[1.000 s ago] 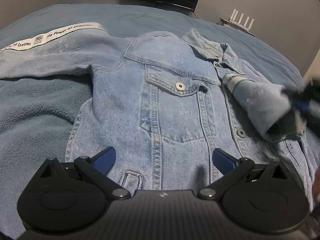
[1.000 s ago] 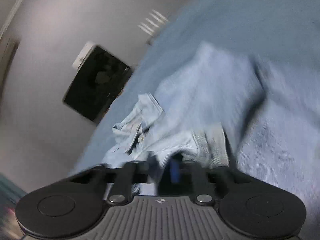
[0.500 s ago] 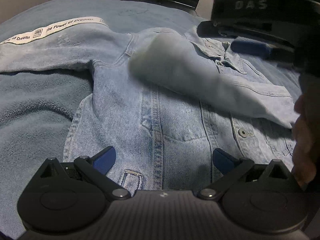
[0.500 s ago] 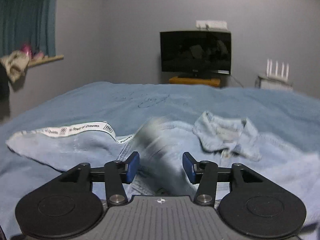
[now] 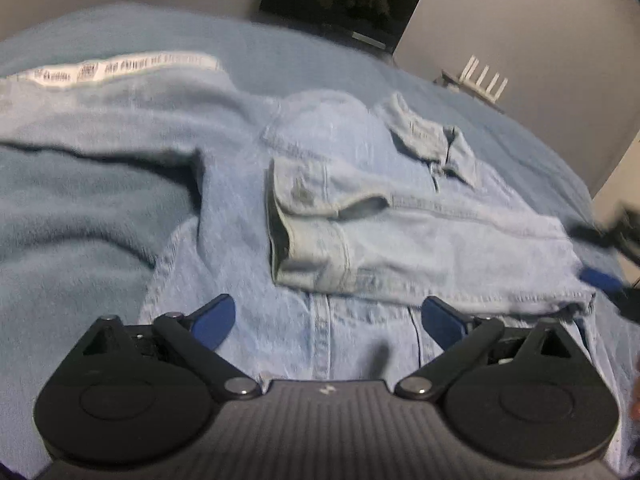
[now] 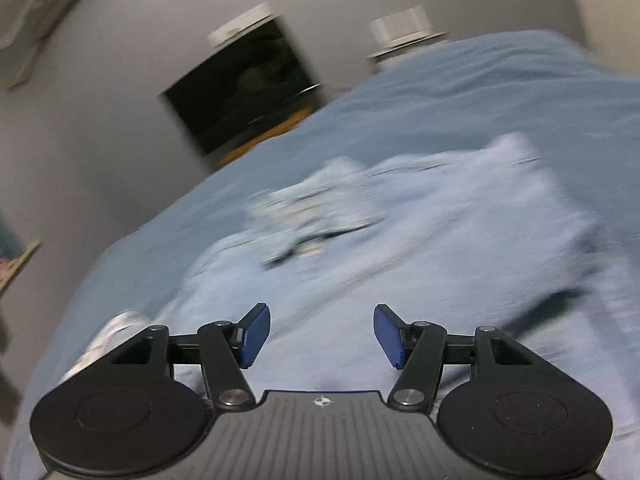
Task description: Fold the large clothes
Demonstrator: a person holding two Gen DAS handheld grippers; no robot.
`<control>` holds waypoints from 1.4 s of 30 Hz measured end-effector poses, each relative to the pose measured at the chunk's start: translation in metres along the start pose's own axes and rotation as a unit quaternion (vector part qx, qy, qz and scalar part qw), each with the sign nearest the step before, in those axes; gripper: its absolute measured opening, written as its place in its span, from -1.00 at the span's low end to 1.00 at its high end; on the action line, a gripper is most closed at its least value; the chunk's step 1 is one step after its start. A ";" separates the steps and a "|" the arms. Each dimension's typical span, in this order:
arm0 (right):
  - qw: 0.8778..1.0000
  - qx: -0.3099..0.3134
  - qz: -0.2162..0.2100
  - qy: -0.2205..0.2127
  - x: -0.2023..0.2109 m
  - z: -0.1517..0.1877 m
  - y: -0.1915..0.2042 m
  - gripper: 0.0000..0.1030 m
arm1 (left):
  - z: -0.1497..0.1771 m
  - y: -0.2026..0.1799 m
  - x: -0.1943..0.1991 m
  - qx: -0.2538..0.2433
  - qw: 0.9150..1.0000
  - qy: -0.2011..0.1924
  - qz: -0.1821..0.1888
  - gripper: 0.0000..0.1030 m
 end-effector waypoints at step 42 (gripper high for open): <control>0.987 0.112 0.022 -0.110 -0.015 0.029 -0.023 0.88 | -0.053 0.030 0.009 -0.014 0.986 -0.126 -0.105 0.80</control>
Point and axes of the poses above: each gripper's, at about its wrist camera, not at the fingertips, and x roughly against the way its jaws point, y to its left, z to its underside, the point moved 2 cm from there along -x, roughly the way its jaws point, and after that the axes turned 8 degrees about x, right-handed, at the moved point
